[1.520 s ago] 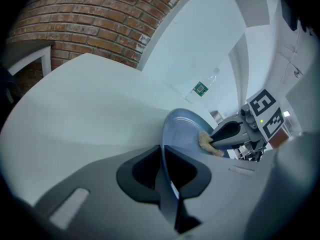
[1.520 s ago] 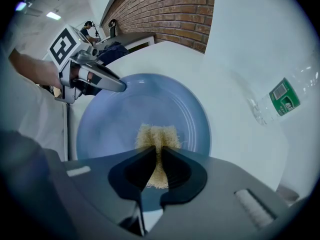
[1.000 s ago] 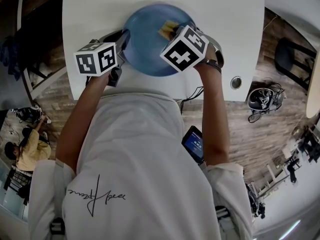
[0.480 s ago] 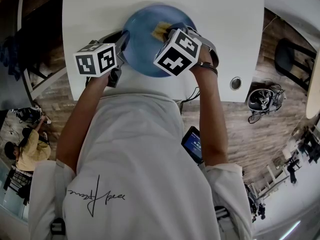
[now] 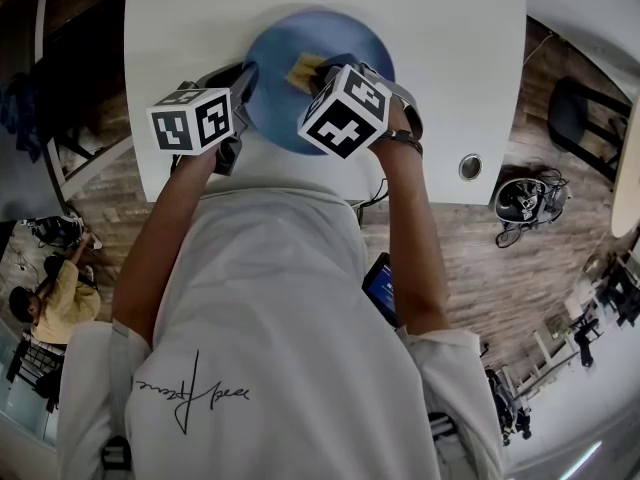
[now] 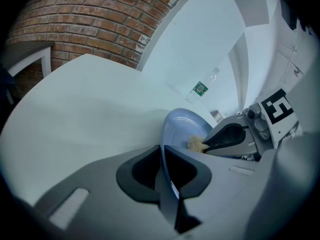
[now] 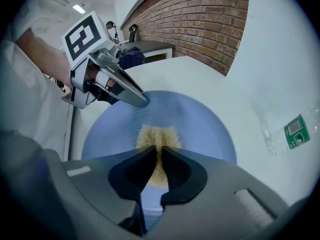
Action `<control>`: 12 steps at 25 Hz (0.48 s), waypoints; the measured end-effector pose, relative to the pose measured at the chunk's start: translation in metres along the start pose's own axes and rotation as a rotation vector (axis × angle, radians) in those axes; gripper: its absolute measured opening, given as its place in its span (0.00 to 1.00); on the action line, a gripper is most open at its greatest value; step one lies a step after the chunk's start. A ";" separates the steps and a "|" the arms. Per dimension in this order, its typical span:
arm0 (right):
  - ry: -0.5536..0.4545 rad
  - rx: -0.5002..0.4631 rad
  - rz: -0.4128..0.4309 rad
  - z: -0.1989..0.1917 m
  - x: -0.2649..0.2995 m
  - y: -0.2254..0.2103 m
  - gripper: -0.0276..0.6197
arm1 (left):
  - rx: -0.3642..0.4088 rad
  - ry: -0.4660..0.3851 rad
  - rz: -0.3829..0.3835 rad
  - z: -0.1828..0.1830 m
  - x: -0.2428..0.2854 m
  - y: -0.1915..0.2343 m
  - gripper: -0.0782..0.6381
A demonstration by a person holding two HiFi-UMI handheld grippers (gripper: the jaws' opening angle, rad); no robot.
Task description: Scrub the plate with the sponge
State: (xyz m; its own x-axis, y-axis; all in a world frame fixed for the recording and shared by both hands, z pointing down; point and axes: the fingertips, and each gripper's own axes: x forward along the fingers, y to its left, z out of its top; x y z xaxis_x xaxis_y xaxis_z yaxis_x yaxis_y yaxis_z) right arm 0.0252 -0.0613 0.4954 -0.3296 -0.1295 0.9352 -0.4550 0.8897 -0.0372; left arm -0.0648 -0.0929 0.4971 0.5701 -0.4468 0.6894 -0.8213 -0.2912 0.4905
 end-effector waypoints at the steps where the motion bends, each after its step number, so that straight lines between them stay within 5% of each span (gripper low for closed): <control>1: -0.009 0.009 0.008 0.001 0.000 0.002 0.11 | 0.009 0.000 0.002 0.000 0.000 0.000 0.17; 12: -0.079 0.095 0.083 -0.001 -0.005 0.006 0.11 | 0.031 -0.010 0.033 0.005 -0.009 0.008 0.28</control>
State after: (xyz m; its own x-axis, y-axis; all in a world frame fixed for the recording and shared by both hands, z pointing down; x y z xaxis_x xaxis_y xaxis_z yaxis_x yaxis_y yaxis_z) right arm 0.0251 -0.0548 0.4914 -0.4318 -0.0950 0.8969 -0.4990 0.8535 -0.1499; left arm -0.0768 -0.0956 0.4923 0.5430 -0.4653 0.6990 -0.8397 -0.3023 0.4511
